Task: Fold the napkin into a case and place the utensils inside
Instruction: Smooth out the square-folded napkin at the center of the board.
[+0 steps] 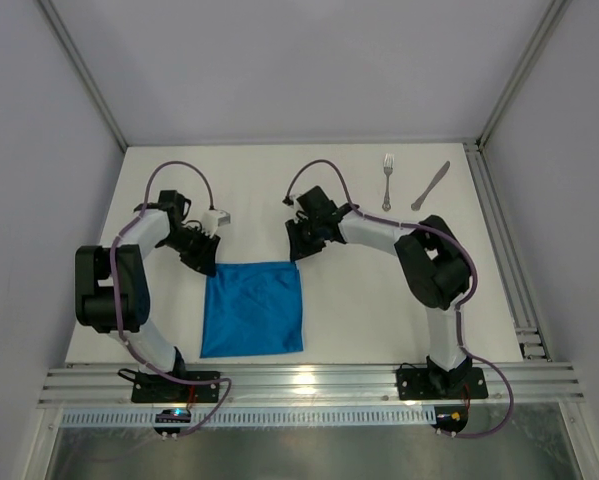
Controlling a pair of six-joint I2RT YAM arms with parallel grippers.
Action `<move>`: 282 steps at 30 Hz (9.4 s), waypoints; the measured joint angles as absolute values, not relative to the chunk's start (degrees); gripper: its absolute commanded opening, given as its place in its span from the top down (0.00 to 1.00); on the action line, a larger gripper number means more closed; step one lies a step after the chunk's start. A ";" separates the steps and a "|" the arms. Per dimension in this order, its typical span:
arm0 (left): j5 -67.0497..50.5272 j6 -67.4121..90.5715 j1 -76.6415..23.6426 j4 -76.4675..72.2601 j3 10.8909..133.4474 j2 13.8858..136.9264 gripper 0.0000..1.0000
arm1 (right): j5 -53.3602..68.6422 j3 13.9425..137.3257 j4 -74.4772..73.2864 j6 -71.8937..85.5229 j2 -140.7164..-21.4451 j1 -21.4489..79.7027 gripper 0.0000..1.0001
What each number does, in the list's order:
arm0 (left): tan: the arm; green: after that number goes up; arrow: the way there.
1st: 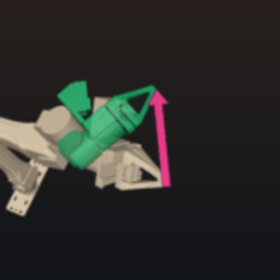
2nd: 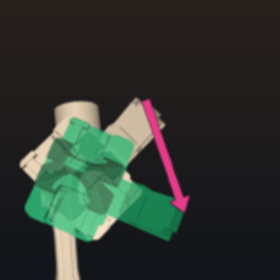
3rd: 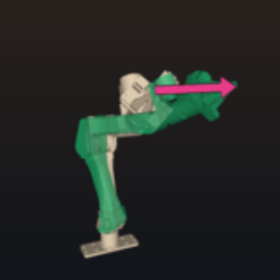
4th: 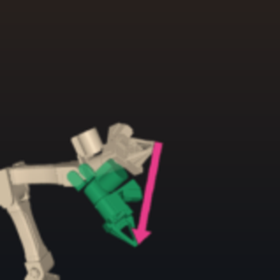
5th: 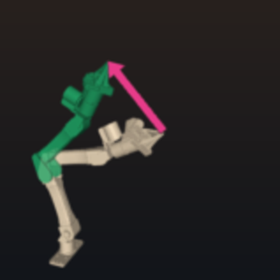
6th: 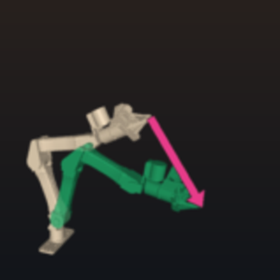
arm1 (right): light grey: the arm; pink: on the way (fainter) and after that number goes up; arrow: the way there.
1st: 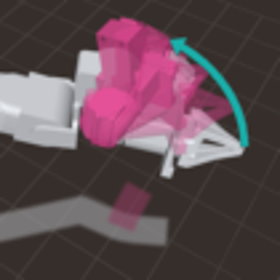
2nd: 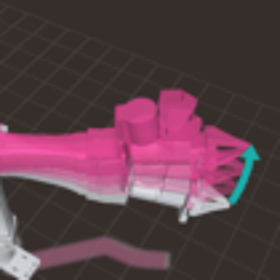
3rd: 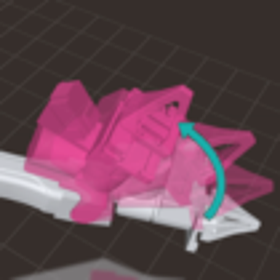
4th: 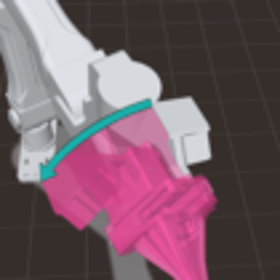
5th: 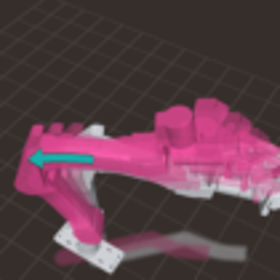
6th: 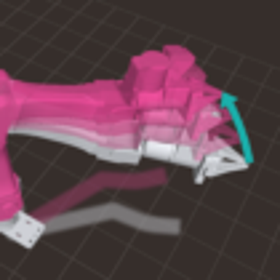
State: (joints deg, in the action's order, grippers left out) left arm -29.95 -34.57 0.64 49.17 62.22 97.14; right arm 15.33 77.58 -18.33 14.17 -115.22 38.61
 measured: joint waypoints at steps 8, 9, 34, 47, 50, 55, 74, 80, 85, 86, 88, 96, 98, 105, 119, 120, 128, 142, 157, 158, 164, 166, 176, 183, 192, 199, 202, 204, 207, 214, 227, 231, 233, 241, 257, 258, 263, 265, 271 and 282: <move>-30.28 -34.52 0.64 48.95 62.22 97.17 0.90 | 13.85 88.42 -20.32 10.37 -116.73 38.92 0.64; -30.41 -34.50 0.64 48.90 62.22 97.17 0.91 | 13.85 89.62 -20.03 9.98 -117.45 39.22 0.64; -31.05 -31.42 0.64 47.81 62.24 96.86 0.67 | 24.75 89.69 -12.05 14.70 -126.56 43.38 0.96; -27.68 -28.42 0.84 45.30 62.24 96.86 0.63 | 25.12 89.69 -11.46 15.59 -127.39 43.31 0.96; -27.24 -28.25 0.89 45.04 62.24 96.86 0.62 | 25.08 89.69 -11.46 15.62 -127.39 43.31 0.96; -26.98 -27.90 0.89 44.95 62.24 97.03 0.63 | 25.06 89.69 -11.49 15.59 -127.39 43.31 0.96; -28.21 -27.46 0.89 44.31 62.22 99.02 1.00 | 24.99 89.69 -11.55 15.53 -127.39 43.31 0.96; -30.02 -27.20 0.91 44.34 62.22 97.67 1.00 | 24.80 89.69 -11.60 15.29 -127.39 43.27 0.96; -31.97 -27.07 1.89 44.36 62.46 95.70 1.00 | 24.80 89.69 -11.64 15.00 -127.39 43.05 0.96; -32.27 -26.98 2.28 44.34 62.61 95.70 1.00 | 24.80 89.69 -11.64 14.92 -127.39 43.00 0.97; -32.67 -26.89 3.18 44.34 62.70 95.70 1.00 | 24.82 89.69 -11.70 14.79 -127.39 42.89 0.96; -33.69 -25.80 5.06 43.29 62.74 96.44 1.00 | 25.08 89.69 -11.92 13.67 -127.39 42.41 0.96; -33.71 -25.58 5.17 42.48 62.74 97.03 1.00 | 25.15 89.71 -11.99 13.58 -127.39 42.28 0.96; -33.71 -24.21 5.54 40.25 62.74 98.30 1.00 | 25.39 89.71 -12.05 13.15 -127.39 41.89 0.96; -34.24 -21.26 6.09 36.12 62.76 99.61 1.00 | 25.67 90.13 -12.58 11.92 -127.39 41.76 0.94; -34.24 -21.17 6.09 36.01 62.76 99.90 1.00 | 25.52 90.41 -13.08 11.92 -127.39 41.76 0.89; -34.22 -20.69 6.09 35.35 62.78 100.53 1.00 | 21.23 91.09 -16.43 12.95 -125.05 39.77 0.45; -34.13 -19.44 6.09 33.93 62.78 101.54 1.00 | 17.63 74.59 -16.58 15.64 -113.49 37.30 0.37; -34.11 -18.81 6.07 33.56 62.81 101.54 1.00 | 22.24 70.32 -10.41 16.93 -112.73 37.30 0.57; -34.11 -18.72 6.07 33.56 62.81 101.54 1.00 | 22.26 70.19 -10.24 17.06 -112.73 37.30 0.63; -33.85 -18.39 5.96 33.43 62.81 101.54 1.00 | 22.35 69.71 -10.04 17.41 -112.77 37.39 0.66; -32.73 -18.31 5.74 33.30 62.81 101.54 1.00 | 22.37 69.65 -9.96 17.34 -112.77 37.39 0.72; -29.63 -17.45 4.75 33.17 64.29 103.90 0.96 | 23.16 71.31 -10.98 16.75 -114.34 37.39 0.96; -28.82 -16.21 4.60 32.29 64.64 104.01 0.97 | 23.55 75.20 -12.84 15.51 -116.60 36.93 0.92; -28.56 -13.91 4.60 30.92 64.71 104.22 1.00 | 23.49 75.37 -13.74 14.98 -116.05 34.85 0.62; -28.56 -12.69 4.56 29.78 64.71 104.22 1.00 | 24.23 74.94 -12.29 15.33 -115.83 35.48 0.51; -28.58 -12.32 4.56 29.65 64.71 104.22 1.00 | 24.88 74.28 -10.61 15.55 -115.74 35.90 0.49; -28.58 -12.14 4.56 29.50 64.71 104.22 1.00 | 25.34 73.91 -9.56 15.84 -115.74 36.16 0.49; -28.56 -11.86 4.54 29.34 64.71 104.22 1.00 | 25.12 73.80 -9.04 16.05 -115.74 36.73 0.49; -28.51 -10.41 4.51 28.62 64.71 104.22 1.00 | 23.53 73.52 -8.56 16.36 -115.74 38.15 0.63; -28.36 -9.50 4.51 28.05 64.71 104.22 0.92 | 21.34 76.88 -12.80 14.57 -117.54 38.13 0.96; -27.53 -9.96 4.54 28.10 64.71 104.18 0.61 | 21.04 82.02 -15.62 12.93 -120.51 37.56 0.96; -27.20 -9.89 4.80 28.27 64.73 103.90 0.56 | 20.91 84.58 -16.91 11.97 -121.97 36.86 0.96; -26.57 -10.28 6.79 30.06 68.03 100.53 0.53 | 19.59 95.88 -22.35 8.97 -127.74 34.24 0.80; -26.61 -18.85 0.58 39.79 62.54 89.54 0.85 | 7.77 84.36 -23.51 13.17 -108.40 39.53 0.86; -26.35 -19.73 0.49 40.66 61.47 89.36 0.85 | 7.81 81.56 -21.67 14.48 -105.27 41.76 0.93; -23.62 -21.76 0.49 43.13 56.60 89.43 0.86 | 11.18 70.50 -9.56 22.26 -99.81 54.08 0.96; -23.05 -21.71 0.49 43.11 56.21 90.02 0.85 | 12.67 67.18 -6.28 25.28 -101.47 57.14 0.96; -21.39 -20.82 0.49 40.16 56.31 94.65 0.85 | 14.83 55.18 3.05 33.67 -106.04 57.67 0.96; -20.84 -19.59 0.54 39.03 57.19 97.10 0.81 | 13.15 47.90 7.73 36.62 -101.27 57.21 0.96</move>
